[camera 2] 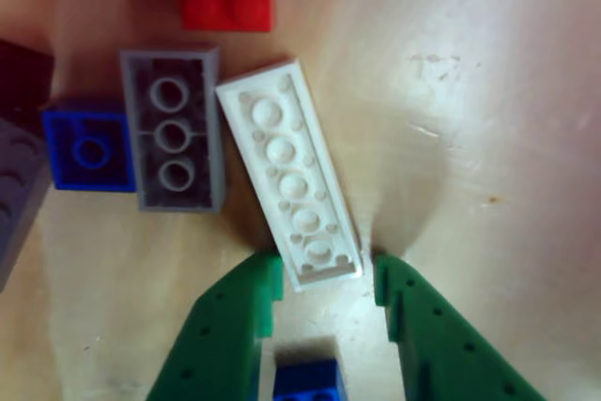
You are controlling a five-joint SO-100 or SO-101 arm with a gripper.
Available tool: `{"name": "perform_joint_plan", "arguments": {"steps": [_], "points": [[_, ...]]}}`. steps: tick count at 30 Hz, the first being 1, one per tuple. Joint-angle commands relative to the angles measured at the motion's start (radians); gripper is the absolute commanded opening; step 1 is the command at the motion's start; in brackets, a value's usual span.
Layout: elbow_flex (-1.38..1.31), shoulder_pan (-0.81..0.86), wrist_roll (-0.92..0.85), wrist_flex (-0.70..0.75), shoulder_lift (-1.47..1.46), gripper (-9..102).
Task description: Put all lego bricks in the bin.
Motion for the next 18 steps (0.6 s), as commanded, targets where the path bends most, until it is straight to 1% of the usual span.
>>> {"name": "perform_joint_plan", "arguments": {"steps": [1,4,8,9,10,13,16,18], "points": [[-0.074,0.04,-0.021,0.005,0.035,5],[-0.095,0.054,-0.031,0.008,0.032,0],[-0.097,0.067,-0.052,0.002,0.037,0],[-0.097,0.06,-0.072,0.009,0.037,9],[-0.095,0.051,-0.1,0.018,0.041,20],[-0.114,0.028,-0.175,0.044,0.037,27],[-0.135,0.043,-0.293,0.04,0.018,29],[-0.135,0.071,-0.368,0.003,-0.002,27]]}}
